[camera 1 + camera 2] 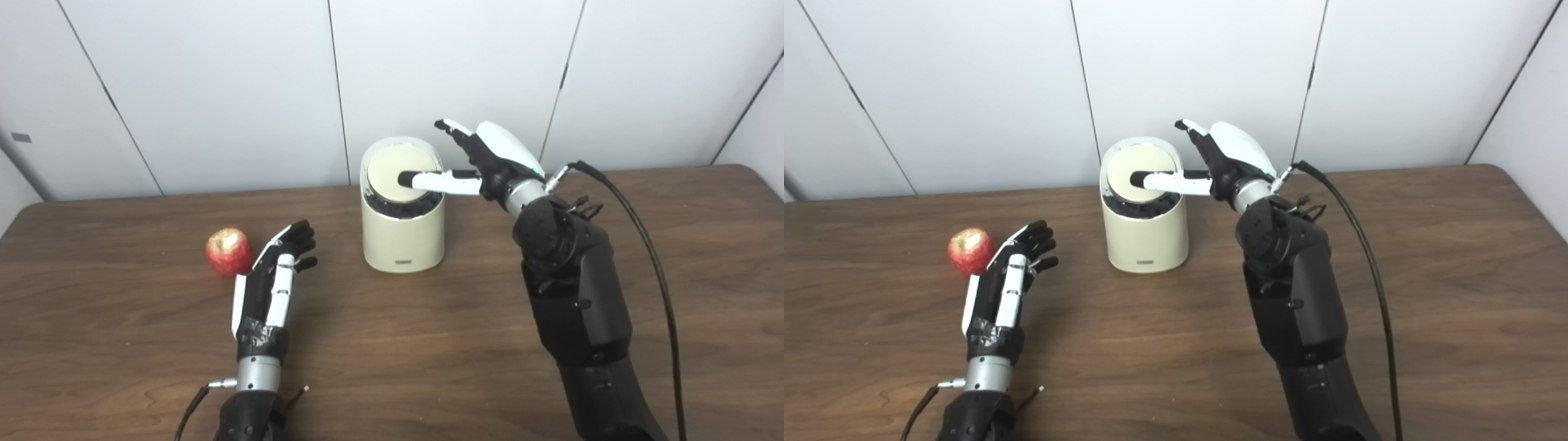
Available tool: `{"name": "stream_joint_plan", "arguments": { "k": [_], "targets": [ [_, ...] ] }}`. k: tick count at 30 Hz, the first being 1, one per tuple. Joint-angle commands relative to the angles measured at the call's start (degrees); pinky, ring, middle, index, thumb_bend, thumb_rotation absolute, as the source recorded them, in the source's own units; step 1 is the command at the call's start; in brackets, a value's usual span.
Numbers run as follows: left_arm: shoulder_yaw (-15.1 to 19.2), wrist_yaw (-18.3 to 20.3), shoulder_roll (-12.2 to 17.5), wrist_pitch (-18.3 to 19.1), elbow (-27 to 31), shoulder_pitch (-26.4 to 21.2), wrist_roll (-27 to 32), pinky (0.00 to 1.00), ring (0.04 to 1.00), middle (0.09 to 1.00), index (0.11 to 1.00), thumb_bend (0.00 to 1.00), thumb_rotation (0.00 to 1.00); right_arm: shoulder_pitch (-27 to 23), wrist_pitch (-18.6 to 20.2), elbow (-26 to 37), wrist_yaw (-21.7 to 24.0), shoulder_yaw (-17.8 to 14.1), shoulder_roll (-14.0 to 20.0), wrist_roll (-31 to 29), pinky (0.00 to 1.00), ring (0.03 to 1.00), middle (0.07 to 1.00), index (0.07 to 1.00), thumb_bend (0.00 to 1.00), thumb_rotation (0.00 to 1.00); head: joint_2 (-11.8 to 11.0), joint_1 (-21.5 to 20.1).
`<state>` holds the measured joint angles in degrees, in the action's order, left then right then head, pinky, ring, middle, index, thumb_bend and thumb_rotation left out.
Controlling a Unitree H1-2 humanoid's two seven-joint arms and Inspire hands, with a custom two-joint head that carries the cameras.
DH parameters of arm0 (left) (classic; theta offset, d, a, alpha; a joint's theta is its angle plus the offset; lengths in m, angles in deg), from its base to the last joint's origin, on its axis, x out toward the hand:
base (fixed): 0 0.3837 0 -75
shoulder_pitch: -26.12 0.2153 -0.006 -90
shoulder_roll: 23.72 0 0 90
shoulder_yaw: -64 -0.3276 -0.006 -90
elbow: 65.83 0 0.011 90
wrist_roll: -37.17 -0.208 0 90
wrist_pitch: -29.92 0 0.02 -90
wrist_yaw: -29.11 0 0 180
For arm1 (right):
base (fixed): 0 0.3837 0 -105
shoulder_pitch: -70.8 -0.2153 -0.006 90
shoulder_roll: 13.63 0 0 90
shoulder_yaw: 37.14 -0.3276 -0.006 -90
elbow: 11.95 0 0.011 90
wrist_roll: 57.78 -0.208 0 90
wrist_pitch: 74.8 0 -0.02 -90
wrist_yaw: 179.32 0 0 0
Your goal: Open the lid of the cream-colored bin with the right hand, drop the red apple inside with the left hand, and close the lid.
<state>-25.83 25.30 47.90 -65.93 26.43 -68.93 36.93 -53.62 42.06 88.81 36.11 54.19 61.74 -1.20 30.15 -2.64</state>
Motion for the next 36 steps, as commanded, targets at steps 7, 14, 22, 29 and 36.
{"name": "stream_joint_plan", "arguments": {
  "k": [7, 14, 22, 29, 36],
  "targets": [
    [-0.3, 0.4, 0.4, -2.9, 0.1, -2.0, -0.5, 0.76, 0.820, 0.816, 0.807, 0.19, 0.78, 2.7, -3.4, 6.2, -8.1, -3.0, 0.4, -17.4, 0.78, 0.892, 0.935, 0.993, 1.00, 1.00, -0.4, 0.4],
    [-0.4, 0.3, 0.4, -3.2, -0.1, -1.9, -0.7, 0.75, 0.818, 0.818, 0.812, 0.16, 0.77, 7.8, -9.0, 8.3, -17.3, -1.3, 1.9, -23.7, 0.87, 0.954, 0.982, 0.999, 1.00, 0.97, -0.4, 0.5],
    [-0.2, 0.4, 0.7, -4.0, -0.5, -2.1, -0.4, 0.75, 0.812, 0.814, 0.809, 0.16, 0.77, 14.1, -11.3, 10.8, -24.9, 1.3, 2.0, -24.7, 0.90, 0.984, 1.000, 1.000, 1.00, 0.89, -0.6, 0.3],
    [-0.3, 0.5, 0.9, -4.1, -0.8, -2.1, -0.2, 0.75, 0.816, 0.816, 0.809, 0.17, 0.76, 15.6, -11.6, 10.0, -28.5, 3.2, 2.8, -24.4, 0.92, 0.976, 1.000, 1.000, 1.00, 0.89, -0.9, 0.1],
    [-0.5, 0.4, 0.6, -4.6, -1.2, -2.1, -0.3, 0.76, 0.816, 0.815, 0.809, 0.17, 0.76, 13.1, -10.3, 9.0, -29.8, 3.7, 2.9, -24.2, 0.90, 0.969, 1.000, 1.000, 1.00, 0.84, -0.9, 0.3]
  ]
}}
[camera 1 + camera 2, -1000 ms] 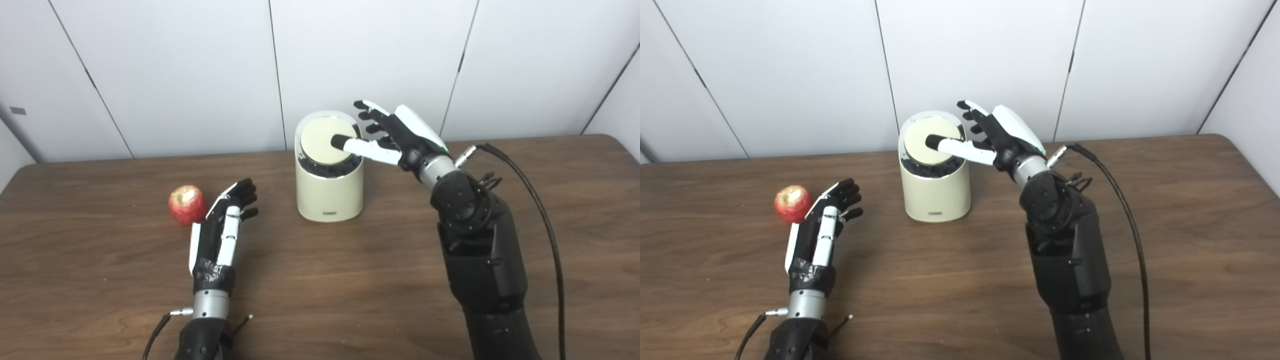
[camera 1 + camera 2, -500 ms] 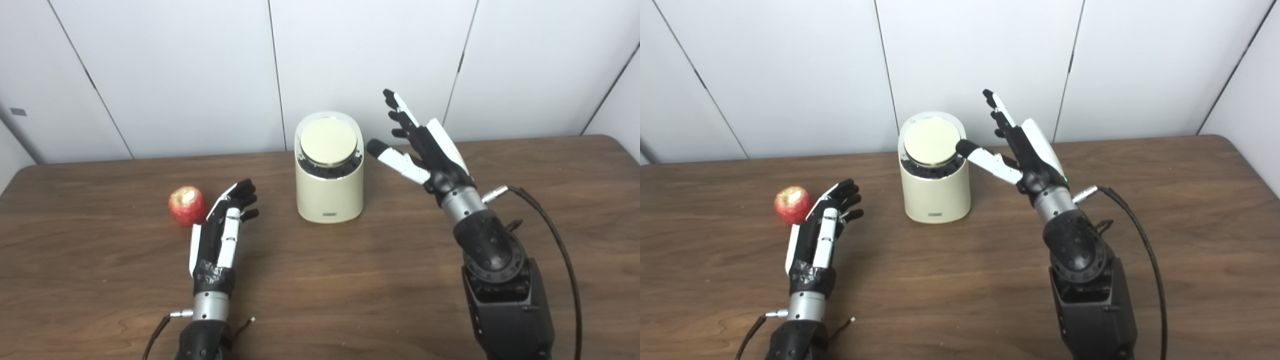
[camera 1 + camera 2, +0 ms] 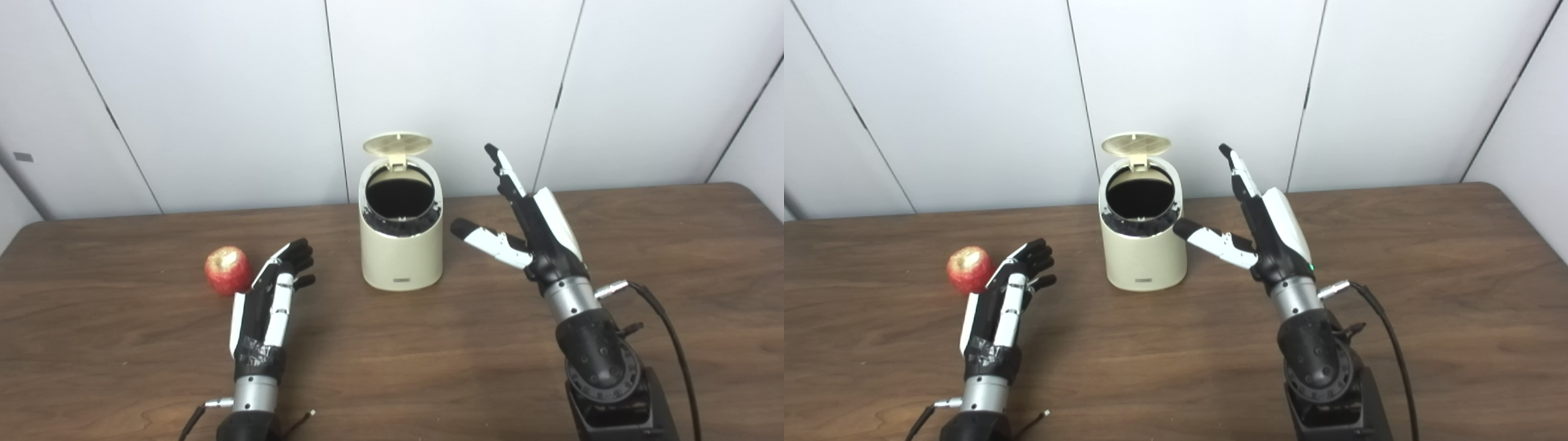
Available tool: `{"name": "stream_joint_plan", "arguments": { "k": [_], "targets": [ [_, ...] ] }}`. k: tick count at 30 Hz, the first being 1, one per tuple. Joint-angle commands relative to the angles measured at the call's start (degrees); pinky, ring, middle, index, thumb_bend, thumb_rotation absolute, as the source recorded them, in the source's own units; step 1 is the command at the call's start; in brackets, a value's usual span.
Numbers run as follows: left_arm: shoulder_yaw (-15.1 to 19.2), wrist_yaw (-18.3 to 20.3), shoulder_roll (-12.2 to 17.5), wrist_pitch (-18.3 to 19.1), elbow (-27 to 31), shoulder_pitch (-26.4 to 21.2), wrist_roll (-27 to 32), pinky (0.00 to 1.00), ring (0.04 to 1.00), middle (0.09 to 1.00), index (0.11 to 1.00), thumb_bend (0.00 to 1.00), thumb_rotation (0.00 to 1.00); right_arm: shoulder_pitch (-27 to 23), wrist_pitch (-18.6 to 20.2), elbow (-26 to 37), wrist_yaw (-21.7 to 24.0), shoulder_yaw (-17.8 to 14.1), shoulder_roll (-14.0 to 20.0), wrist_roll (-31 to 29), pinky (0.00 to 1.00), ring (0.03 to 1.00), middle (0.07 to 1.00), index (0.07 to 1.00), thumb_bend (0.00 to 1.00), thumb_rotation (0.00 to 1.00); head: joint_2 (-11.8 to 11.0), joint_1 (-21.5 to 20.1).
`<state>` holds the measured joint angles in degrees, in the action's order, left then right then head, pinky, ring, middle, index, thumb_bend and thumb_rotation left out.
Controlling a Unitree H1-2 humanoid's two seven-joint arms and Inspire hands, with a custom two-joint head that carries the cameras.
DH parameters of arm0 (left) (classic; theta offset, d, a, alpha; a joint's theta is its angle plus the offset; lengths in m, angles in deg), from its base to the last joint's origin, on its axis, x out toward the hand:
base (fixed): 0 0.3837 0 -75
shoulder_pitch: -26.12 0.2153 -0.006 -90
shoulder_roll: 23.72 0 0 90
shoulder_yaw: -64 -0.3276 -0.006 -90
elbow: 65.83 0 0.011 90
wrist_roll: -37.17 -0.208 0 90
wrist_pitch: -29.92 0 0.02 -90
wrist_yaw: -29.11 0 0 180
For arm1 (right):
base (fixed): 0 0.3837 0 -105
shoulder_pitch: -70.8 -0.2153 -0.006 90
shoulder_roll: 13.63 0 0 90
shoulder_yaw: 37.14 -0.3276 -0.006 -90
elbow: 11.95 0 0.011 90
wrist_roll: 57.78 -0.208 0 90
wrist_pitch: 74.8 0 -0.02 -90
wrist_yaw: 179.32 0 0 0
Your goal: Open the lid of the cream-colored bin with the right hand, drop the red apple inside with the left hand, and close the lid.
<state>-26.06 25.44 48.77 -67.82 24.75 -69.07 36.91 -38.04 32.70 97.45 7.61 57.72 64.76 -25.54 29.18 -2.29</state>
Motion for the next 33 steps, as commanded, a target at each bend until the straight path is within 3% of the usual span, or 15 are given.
{"name": "stream_joint_plan", "arguments": {
  "k": [1, 11, 12, 16, 19, 21, 22, 25, 27, 29, 33],
  "targets": [
    [-0.2, 0.2, -0.3, -2.8, 0.5, -2.0, -0.3, 0.76, 0.815, 0.815, 0.810, 0.17, 0.75, -2.8, -0.9, 0.0, -1.5, 0.2, -0.1, 0.0, 0.89, 0.964, 1.000, 1.000, 1.00, 0.83, 0.1, 0.0],
    [-0.1, -0.6, -0.3, -1.9, 1.3, -2.0, -1.3, 0.77, 0.818, 0.815, 0.807, 0.20, 0.75, -1.0, -0.8, 0.3, -1.8, 1.1, 0.3, 0.4, 0.90, 0.964, 0.997, 0.999, 1.00, 0.82, -0.1, 0.5],
    [-0.1, -0.8, -0.2, -1.8, 1.6, -2.0, -1.8, 0.77, 0.819, 0.815, 0.808, 0.20, 0.75, -0.1, -2.6, -0.4, -2.7, 1.3, 0.5, 0.1, 0.90, 0.965, 0.997, 1.000, 1.00, 0.82, -0.4, 0.9],
    [-0.1, -2.7, 0.2, -0.5, 4.6, -1.6, -7.1, 0.74, 0.798, 0.803, 0.806, 0.32, 0.41, 4.0, -12.0, -2.9, -7.6, 1.4, 0.2, -2.6, 0.87, 0.934, 0.962, 0.965, 0.95, 0.79, -0.3, 1.3],
    [0.0, -3.5, 0.5, -1.1, 6.4, -1.3, -9.6, 0.72, 0.787, 0.792, 0.792, 0.45, 0.32, 7.1, -19.2, -5.2, -11.9, 1.6, 0.0, -3.0, 0.82, 0.904, 0.927, 0.929, 0.88, 0.85, -0.2, 1.3],
    [0.3, -3.6, 0.6, -1.4, 7.5, -1.0, -9.6, 0.72, 0.789, 0.795, 0.792, 0.50, 0.31, 8.8, -24.2, -7.0, -15.0, 1.7, -0.1, -3.1, 0.81, 0.892, 0.914, 0.911, 0.78, 0.90, 0.0, 1.3],
    [0.4, -3.6, 0.8, -1.5, 8.1, -0.9, -9.7, 0.71, 0.783, 0.792, 0.789, 0.53, 0.31, 9.5, -26.5, -7.8, -16.5, 1.6, -0.5, -3.3, 0.80, 0.877, 0.896, 0.889, 0.63, 0.91, 0.0, 1.4],
    [0.5, -3.7, 1.3, -1.5, 9.5, -1.0, -11.0, 0.70, 0.782, 0.796, 0.780, 0.55, 0.33, 11.2, -33.6, -10.4, -20.6, 0.8, -1.8, -5.3, 0.75, 0.833, 0.844, 0.827, 0.30, 0.89, 0.3, 0.9],
    [0.6, -4.1, 1.7, -1.7, 9.9, -1.1, -12.3, 0.70, 0.782, 0.795, 0.777, 0.55, 0.35, 11.7, -36.8, -12.2, -22.5, 0.6, -2.0, -5.4, 0.71, 0.812, 0.824, 0.808, 0.24, 0.88, -0.2, 0.7],
    [0.9, -4.6, 2.3, -1.7, 10.7, -1.5, -14.3, 0.71, 0.789, 0.796, 0.779, 0.49, 0.37, 11.7, -38.7, -13.4, -23.8, 0.3, -2.3, -5.0, 0.69, 0.794, 0.807, 0.792, 0.23, 0.81, -0.3, 0.5],
    [1.4, -4.8, 4.5, -1.7, 12.9, -3.2, -18.6, 0.67, 0.777, 0.791, 0.783, 0.51, 0.38, 11.1, -39.5, -13.9, -24.3, -0.1, -3.2, -6.1, 0.68, 0.784, 0.799, 0.776, 0.25, 0.73, -0.8, 0.3]
  ]
}}
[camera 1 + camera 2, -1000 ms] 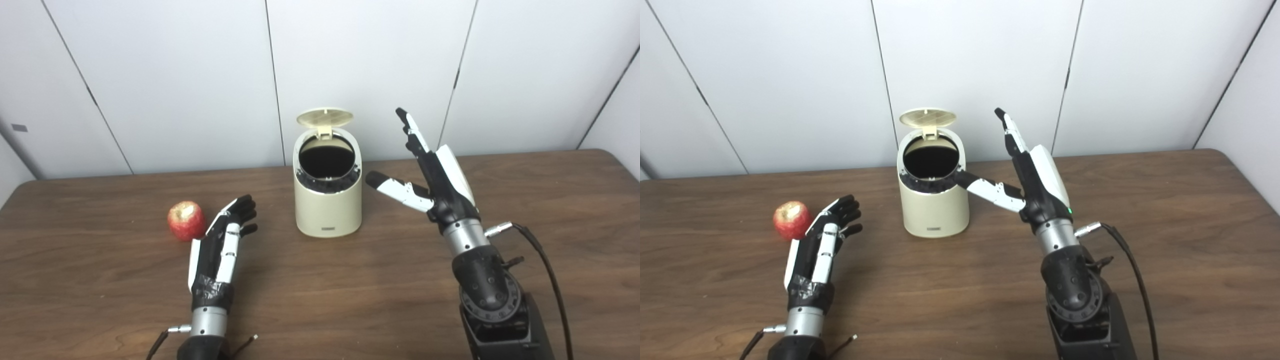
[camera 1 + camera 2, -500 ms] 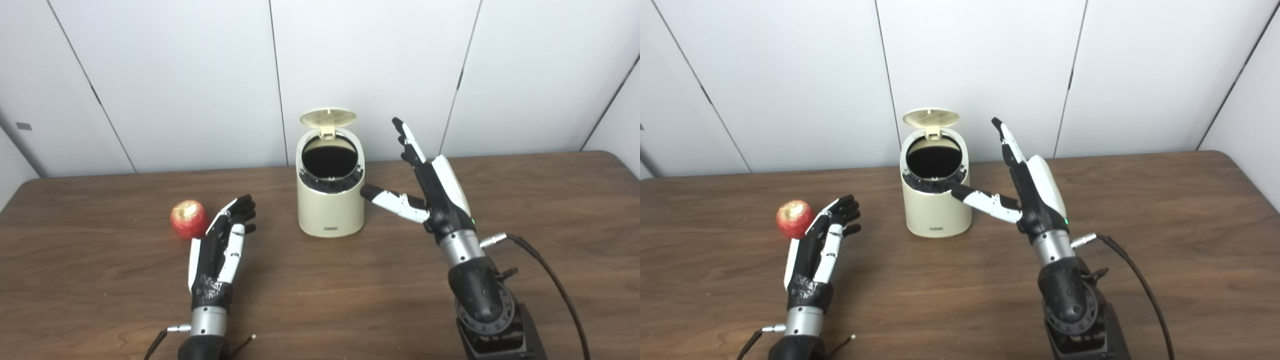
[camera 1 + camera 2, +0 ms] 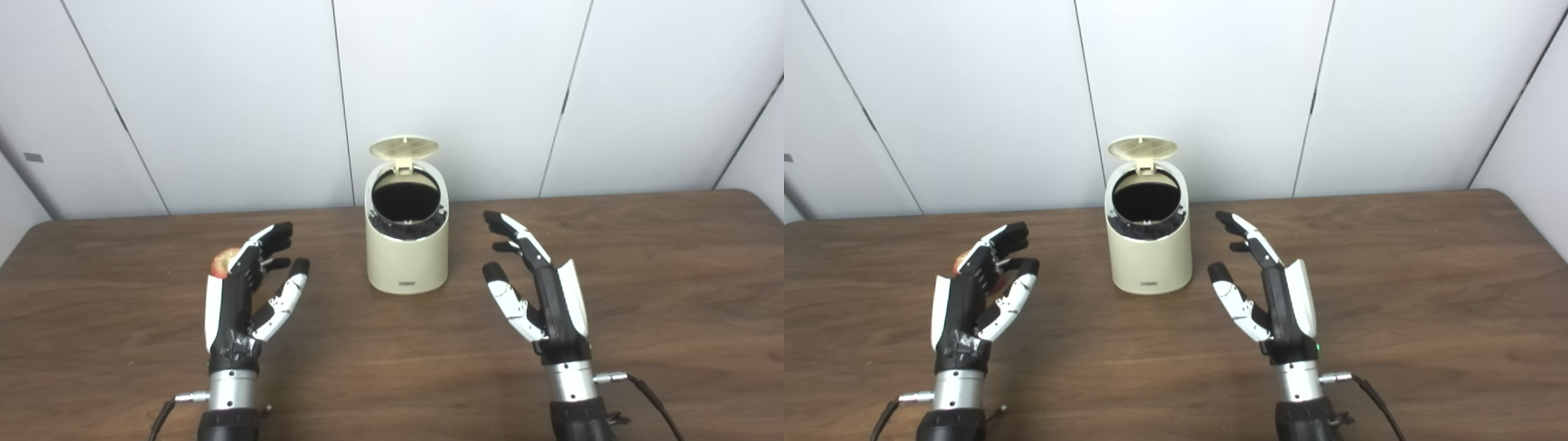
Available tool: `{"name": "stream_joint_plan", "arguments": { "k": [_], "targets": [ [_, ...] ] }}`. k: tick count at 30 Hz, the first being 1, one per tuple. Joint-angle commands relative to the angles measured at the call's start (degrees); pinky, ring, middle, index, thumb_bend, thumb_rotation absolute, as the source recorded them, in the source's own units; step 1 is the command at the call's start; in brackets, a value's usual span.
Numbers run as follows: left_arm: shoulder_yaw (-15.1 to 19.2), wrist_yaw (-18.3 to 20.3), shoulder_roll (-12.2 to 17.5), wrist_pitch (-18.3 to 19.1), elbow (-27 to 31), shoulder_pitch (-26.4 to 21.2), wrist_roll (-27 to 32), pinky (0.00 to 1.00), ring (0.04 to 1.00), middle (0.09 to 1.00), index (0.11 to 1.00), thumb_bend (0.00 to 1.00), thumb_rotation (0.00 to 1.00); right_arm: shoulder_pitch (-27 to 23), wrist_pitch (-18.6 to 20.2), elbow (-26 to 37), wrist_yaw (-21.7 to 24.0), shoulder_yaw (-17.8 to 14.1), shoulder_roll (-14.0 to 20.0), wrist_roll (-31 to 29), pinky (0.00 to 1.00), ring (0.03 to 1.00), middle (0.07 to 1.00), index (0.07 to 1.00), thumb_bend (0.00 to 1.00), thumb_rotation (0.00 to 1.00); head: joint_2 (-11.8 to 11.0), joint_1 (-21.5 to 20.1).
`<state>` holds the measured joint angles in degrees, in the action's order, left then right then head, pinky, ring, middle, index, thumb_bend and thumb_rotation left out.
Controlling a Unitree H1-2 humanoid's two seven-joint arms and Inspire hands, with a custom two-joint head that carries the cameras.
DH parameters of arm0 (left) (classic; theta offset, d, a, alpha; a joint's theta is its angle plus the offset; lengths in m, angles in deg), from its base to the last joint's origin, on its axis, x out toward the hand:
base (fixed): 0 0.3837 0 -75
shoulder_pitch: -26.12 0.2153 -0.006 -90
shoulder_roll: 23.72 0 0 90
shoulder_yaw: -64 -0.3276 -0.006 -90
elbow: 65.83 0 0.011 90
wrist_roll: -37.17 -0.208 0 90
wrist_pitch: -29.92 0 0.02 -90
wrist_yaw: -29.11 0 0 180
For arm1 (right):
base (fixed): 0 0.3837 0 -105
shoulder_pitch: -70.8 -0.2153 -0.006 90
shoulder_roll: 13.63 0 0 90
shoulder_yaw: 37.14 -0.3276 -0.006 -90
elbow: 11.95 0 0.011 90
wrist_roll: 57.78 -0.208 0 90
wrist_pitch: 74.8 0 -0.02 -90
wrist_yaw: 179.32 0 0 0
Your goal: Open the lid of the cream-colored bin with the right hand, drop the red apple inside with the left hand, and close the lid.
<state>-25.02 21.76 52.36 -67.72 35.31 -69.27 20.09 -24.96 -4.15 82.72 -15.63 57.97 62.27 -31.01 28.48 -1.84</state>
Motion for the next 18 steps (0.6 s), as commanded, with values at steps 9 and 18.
{"name": "stream_joint_plan", "arguments": {
  "k": [9, 18],
  "targets": [
    [5.9, -7.7, 5.5, 0.9, 2.7, -6.8, -15.6, 0.80, 0.821, 0.788, 0.818, 0.92, 0.26, -1.8, -4.1, 0.0, -1.9, -0.6, -0.9, 0.2, 0.68, 0.781, 0.793, 0.777, 0.22, 0.70, -0.9, 1.7],
    [6.9, -5.6, 10.1, 9.7, -2.1, -8.9, -17.8, 0.69, 0.888, 0.897, 0.904, 1.00, 0.34, -2.0, -6.9, -3.1, -2.3, -2.1, 0.1, -2.2, 0.68, 0.781, 0.790, 0.770, 0.23, 0.63, -1.6, 4.4]
  ]
}}
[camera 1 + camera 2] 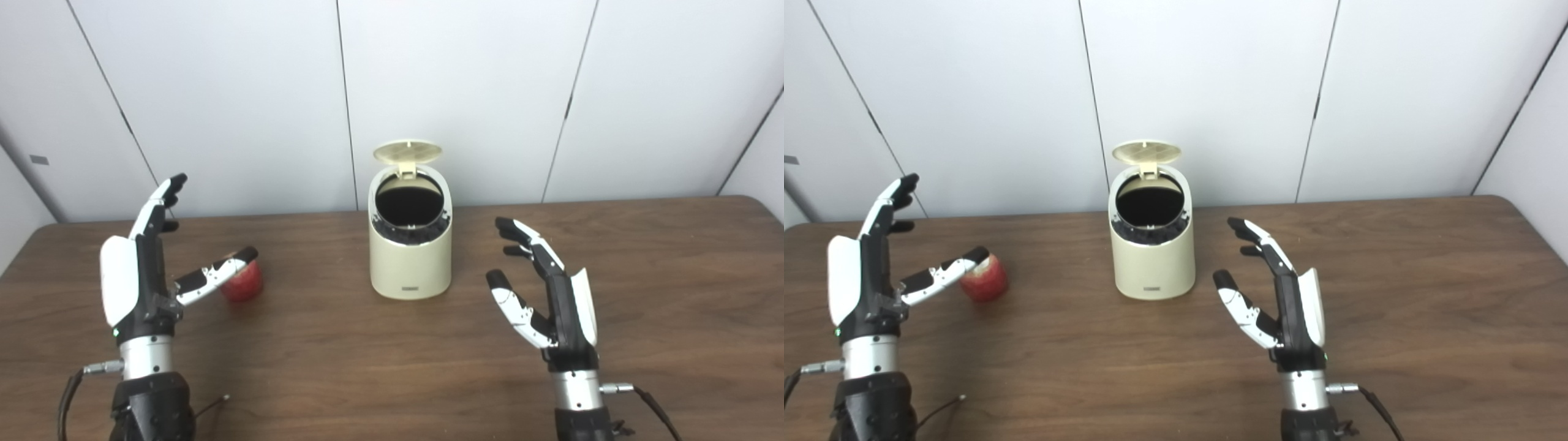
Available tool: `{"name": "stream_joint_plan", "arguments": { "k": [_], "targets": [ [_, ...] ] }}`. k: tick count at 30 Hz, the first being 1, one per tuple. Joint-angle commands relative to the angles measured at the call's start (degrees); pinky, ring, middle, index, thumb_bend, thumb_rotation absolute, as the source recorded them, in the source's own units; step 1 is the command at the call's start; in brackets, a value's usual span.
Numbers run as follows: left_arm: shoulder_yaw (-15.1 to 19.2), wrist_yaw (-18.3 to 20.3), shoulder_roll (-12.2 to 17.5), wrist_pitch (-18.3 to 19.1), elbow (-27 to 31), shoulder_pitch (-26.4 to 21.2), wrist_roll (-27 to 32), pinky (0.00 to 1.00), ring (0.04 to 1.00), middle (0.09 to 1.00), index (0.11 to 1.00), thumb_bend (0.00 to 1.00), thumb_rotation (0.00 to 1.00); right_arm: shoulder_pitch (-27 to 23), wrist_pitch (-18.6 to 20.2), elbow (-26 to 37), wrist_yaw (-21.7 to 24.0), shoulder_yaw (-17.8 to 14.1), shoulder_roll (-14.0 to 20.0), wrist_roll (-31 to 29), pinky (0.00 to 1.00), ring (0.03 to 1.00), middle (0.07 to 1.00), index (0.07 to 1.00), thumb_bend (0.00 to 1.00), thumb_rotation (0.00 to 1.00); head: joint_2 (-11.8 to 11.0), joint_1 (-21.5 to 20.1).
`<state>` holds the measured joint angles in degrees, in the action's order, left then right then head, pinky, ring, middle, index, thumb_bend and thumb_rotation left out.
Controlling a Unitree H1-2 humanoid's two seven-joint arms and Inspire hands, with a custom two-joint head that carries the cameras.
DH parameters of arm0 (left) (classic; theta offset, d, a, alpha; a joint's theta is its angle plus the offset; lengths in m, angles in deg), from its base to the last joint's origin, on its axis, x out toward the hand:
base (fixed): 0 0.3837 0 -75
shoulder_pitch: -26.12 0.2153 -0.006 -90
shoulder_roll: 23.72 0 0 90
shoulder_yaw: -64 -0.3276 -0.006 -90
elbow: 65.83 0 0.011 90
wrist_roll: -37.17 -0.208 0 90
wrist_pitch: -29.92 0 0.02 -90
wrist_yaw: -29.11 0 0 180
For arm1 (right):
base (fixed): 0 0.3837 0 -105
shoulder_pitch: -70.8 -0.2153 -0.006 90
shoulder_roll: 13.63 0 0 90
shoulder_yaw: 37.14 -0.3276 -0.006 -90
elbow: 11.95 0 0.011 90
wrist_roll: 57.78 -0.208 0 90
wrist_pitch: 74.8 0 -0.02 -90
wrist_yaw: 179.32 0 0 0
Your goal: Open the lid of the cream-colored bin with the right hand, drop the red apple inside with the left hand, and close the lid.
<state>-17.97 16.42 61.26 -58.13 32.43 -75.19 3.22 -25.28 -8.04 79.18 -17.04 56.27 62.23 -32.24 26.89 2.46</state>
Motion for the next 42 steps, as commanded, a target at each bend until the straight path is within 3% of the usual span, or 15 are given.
{"name": "stream_joint_plan", "arguments": {
  "k": [1, 4, 9, 22, 30, 36, 42],
  "targets": [
    [-0.4, -0.4, 1.6, 0.4, 0.1, -3.3, -1.1, 0.70, 0.893, 0.891, 0.901, 1.00, 0.33, -1.6, -3.2, 0.1, -0.9, -0.5, 0.4, -1.2, 0.68, 0.782, 0.791, 0.770, 0.23, 0.63, 0.0, 0.5],
    [-1.0, -0.8, 2.8, 1.1, -1.9, -3.9, -1.8, 0.79, 0.899, 0.859, 0.890, 1.00, 0.33, -1.6, -3.5, -0.4, -0.7, -0.7, 1.0, -1.8, 0.70, 0.790, 0.795, 0.779, 0.22, 0.64, 0.0, 1.2],
    [-2.5, -0.4, 4.2, 3.4, -4.2, -4.5, -3.6, 0.68, 0.810, 0.823, 0.867, 1.00, 0.35, -1.4, -3.5, -0.7, -0.5, -1.0, 1.7, -2.1, 0.71, 0.794, 0.802, 0.784, 0.23, 0.63, 0.2, 2.3],
    [-7.3, 3.6, 6.4, 13.0, -3.8, -5.0, -9.9, 0.80, 0.875, 0.899, 0.827, 1.00, 0.37, -1.2, -3.6, -1.5, -0.6, -1.1, 3.0, -2.6, 0.69, 0.782, 0.801, 0.777, 0.23, 0.66, -0.1, 4.4],
    [-9.0, 6.0, 8.2, 15.9, -5.4, -5.3, -10.3, 0.87, 0.914, 0.916, 0.836, 1.00, 0.37, -1.3, -3.6, -2.3, -1.2, -0.6, 4.0, -3.4, 0.69, 0.778, 0.797, 0.775, 0.23, 0.59, -0.4, 5.1],
    [-9.9, 4.6, 8.9, 16.1, -8.2, -5.8, -11.1, 0.87, 0.914, 0.898, 0.834, 1.00, 0.35, -1.2, -3.6, -2.4, -0.7, -0.6, 4.4, -4.9, 0.70, 0.780, 0.800, 0.776, 0.22, 0.54, -0.7, 5.4],
    [-11.0, 3.9, 9.1, 16.1, -11.6, -6.3, -11.7, 0.84, 0.906, 0.872, 0.817, 1.00, 0.31, -1.0, -3.6, -2.3, 0.0, -0.6, 4.5, -5.1, 0.69, 0.780, 0.803, 0.777, 0.23, 0.60, -0.6, 5.6]
  ]
}}
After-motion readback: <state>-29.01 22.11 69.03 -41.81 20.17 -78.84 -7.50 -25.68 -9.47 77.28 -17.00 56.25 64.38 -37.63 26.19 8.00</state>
